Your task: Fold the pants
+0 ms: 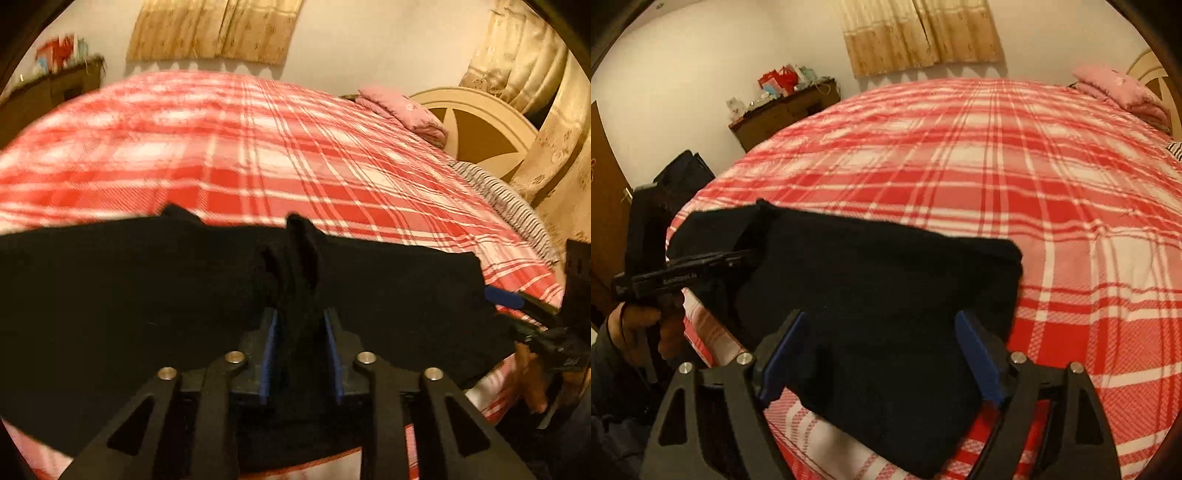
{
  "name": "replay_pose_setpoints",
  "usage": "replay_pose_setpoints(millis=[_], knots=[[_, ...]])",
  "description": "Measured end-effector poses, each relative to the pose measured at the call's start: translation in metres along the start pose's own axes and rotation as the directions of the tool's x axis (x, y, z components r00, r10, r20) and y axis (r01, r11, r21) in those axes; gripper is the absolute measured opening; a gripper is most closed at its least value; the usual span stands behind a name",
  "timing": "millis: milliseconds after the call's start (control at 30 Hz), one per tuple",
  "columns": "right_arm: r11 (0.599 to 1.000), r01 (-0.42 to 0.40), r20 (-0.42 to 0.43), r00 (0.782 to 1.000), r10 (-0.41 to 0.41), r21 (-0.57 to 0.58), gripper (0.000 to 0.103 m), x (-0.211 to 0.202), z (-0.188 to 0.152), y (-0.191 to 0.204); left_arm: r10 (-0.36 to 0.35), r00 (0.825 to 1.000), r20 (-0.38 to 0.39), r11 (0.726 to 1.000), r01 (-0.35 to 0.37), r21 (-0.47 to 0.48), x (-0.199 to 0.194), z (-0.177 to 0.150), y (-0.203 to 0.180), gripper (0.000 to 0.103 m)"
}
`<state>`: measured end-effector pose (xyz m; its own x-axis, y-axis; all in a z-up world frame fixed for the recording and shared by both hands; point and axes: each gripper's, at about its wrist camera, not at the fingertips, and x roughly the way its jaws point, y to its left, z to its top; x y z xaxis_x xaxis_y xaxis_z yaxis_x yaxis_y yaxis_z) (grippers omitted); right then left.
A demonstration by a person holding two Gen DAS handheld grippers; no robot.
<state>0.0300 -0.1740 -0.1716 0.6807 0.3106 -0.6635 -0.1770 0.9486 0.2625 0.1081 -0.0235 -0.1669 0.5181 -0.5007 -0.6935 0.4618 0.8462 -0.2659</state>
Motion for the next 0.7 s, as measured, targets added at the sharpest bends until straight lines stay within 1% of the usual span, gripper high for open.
replay_pose_setpoints(millis=[33,67,100,133,167,233,267,300,333,367,400,433,467,500,533,600,633,667,700], knots=[[1.0,-0.01,0.016,1.0,0.01,0.002,0.084,-0.004,0.001,0.001,0.004,1.0,0.014,1.0,-0.004,0.004,-0.007,0.0,0.002,0.031],[1.0,-0.026,0.025,0.999,0.026,-0.005,0.084,-0.006,0.0,0.003,0.0,1.0,0.029,1.0,0.0,0.007,-0.015,-0.001,0.005,0.038],[0.999,-0.047,0.032,0.998,0.048,-0.022,0.084,-0.009,0.001,0.007,0.006,0.999,0.032,1.0,-0.006,0.008,-0.017,-0.001,0.007,0.053],[0.998,-0.056,0.037,0.998,0.058,-0.036,0.084,-0.011,-0.002,0.011,0.025,0.999,0.029,1.0,-0.026,0.009,-0.018,-0.003,0.011,0.061],[0.996,-0.068,0.036,0.997,0.07,-0.059,0.084,-0.011,-0.003,0.017,0.068,0.998,0.014,0.998,-0.068,0.008,-0.017,-0.008,0.017,0.066],[0.991,-0.094,-0.004,0.996,0.094,-0.093,0.084,-0.005,-0.007,0.026,0.115,0.993,-0.028,0.993,-0.115,0.005,-0.007,-0.014,0.027,0.066],[0.988,-0.106,-0.031,0.994,0.103,-0.109,0.084,0.0,-0.009,0.031,0.112,0.993,-0.033,0.994,-0.113,-0.007,-0.005,-0.019,0.034,0.066],[0.985,-0.112,-0.083,0.991,0.102,-0.132,0.084,0.009,-0.014,0.037,0.1,0.995,-0.022,0.995,-0.1,-0.014,-0.008,-0.02,0.036,0.066],[0.984,-0.102,-0.114,0.99,0.085,-0.149,0.084,0.018,-0.017,0.04,0.097,0.995,-0.018,0.995,-0.098,-0.018,-0.011,-0.02,0.038,0.066],[0.98,-0.073,-0.112,0.992,0.053,-0.183,0.084,0.022,-0.021,0.043,0.107,0.994,-0.014,0.994,-0.107,-0.018,-0.016,-0.018,0.04,0.066],[0.976,-0.052,-0.09,0.995,0.033,-0.214,0.084,0.02,-0.023,0.047,0.13,0.992,-0.002,0.992,-0.13,-0.011,-0.022,-0.016,0.043,0.066],[0.975,-0.049,-0.082,0.996,0.032,-0.218,0.084,0.019,-0.022,0.049,0.148,0.989,0.013,0.989,-0.148,-0.005,-0.029,-0.014,0.047,0.066],[0.976,-0.061,-0.069,0.996,0.048,-0.21,0.084,0.015,-0.02,0.05,0.175,0.984,0.037,0.984,-0.176,0.0,-0.04,-0.01,0.056,0.066],[0.977,-0.091,-0.041,0.996,0.085,-0.195,0.084,0.009,-0.017,0.05,0.203,0.978,0.055,0.979,-0.203,0.002,-0.048,-0.008,0.065,0.066],[0.976,-0.112,-0.007,0.994,0.113,-0.185,0.084,0.002,-0.015,0.049,0.243,0.967,0.075,0.97,-0.244,0.002,-0.056,-0.006,0.075,0.066],[0.977,-0.115,0.044,0.991,0.124,-0.18,0.084,-0.006,-0.012,0.047,0.339,0.935,0.107,0.94,-0.34,-0.007,-0.076,-0.002,0.102,0.066],[0.977,-0.114,0.064,0.99,0.127,-0.177,0.084,-0.009,-0.01,0.046,0.374,0.921,0.111,0.927,-0.374,-0.02,-0.085,-0.001,0.117,0.066],[0.978,-0.117,0.075,0.989,0.131,-0.174,0.084,-0.01,-0.009,0.046,0.407,0.906,0.115,0.913,-0.406,-0.037,-0.093,0.001,0.133,0.066],[0.979,-0.117,0.078,0.988,0.132,-0.17,0.084,-0.01,-0.009,0.046,0.448,0.886,0.114,0.894,-0.444,-0.065,-0.1,0.003,0.153,0.066]])
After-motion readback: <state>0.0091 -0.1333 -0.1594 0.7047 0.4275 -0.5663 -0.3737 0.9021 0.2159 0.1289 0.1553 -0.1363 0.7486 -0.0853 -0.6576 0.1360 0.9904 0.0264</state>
